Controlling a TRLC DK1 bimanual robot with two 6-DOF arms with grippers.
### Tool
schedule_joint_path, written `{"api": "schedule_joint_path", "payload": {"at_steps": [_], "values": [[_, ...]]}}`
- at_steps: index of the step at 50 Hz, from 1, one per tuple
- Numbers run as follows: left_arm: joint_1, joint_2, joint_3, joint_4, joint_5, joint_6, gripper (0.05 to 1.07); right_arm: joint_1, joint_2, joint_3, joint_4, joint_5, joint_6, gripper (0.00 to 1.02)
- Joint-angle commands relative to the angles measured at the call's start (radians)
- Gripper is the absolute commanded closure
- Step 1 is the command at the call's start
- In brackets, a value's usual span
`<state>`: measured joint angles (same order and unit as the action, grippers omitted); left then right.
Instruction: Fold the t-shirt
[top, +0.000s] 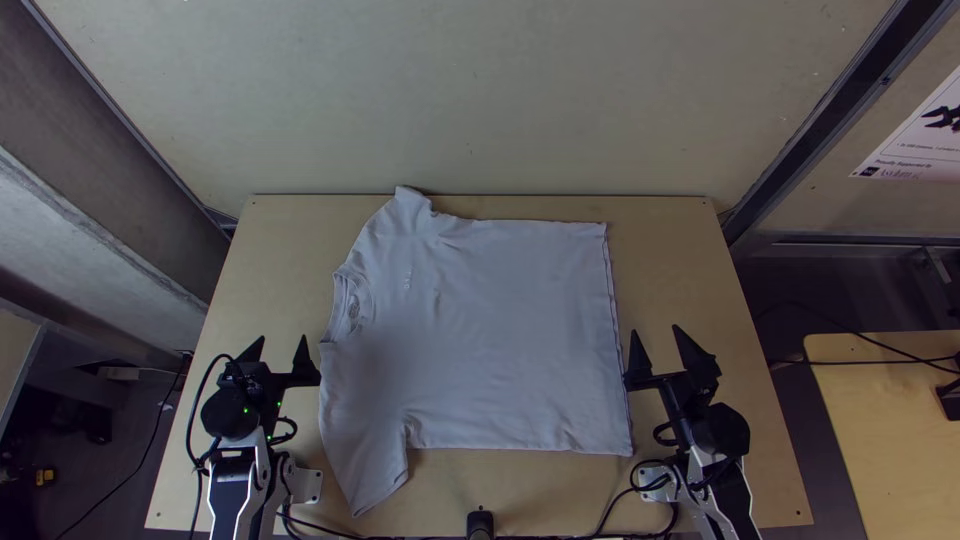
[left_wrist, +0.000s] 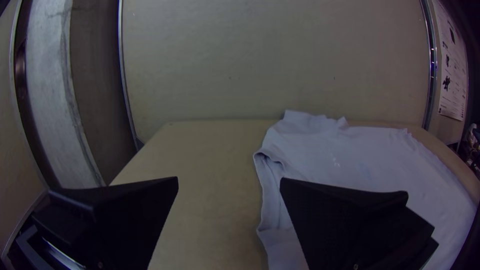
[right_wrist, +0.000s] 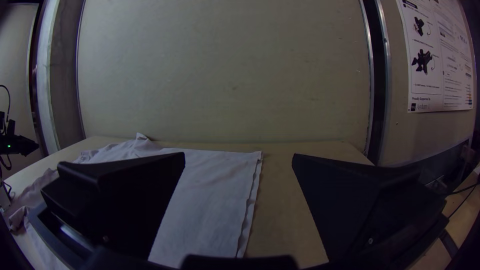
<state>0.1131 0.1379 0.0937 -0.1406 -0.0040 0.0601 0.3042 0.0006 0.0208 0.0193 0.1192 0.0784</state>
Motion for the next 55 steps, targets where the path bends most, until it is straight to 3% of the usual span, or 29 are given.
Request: {"api": "schedule_joint_path", "payload": {"at_steps": [1, 9, 24, 34, 46, 55], "values": [[0.000, -0.075, -0.026, -0.034, -0.011, -0.014, 0.10, -0.014, -0.004, 0.042, 0.002, 0.019, 0.011, 0.04], [-0.010, -0.104, 0.037, -0.007, -0.013, 0.012, 0.10, -0.039, 0.036, 0.140, 0.033, 0.017, -0.011, 0.04], [-0.010, 0.315, 0.348, 0.084, -0.013, 0.017, 0.10, -0.039, 0.404, 0.469, 0.053, 0.017, -0.012, 0.04], [-0.039, 0.580, 0.609, 0.064, -0.008, 0.015, 0.10, -0.043, 0.644, 0.691, 0.059, 0.017, -0.012, 0.04], [-0.122, 0.905, 0.968, -0.071, -0.011, 0.001, 0.10, -0.070, 0.898, 0.887, 0.044, 0.016, -0.008, 0.04], [-0.158, 1.172, 1.275, -0.218, -0.011, -0.078, 0.10, -0.080, 1.050, 1.007, 0.004, 0.014, 0.031, 0.04]]}}
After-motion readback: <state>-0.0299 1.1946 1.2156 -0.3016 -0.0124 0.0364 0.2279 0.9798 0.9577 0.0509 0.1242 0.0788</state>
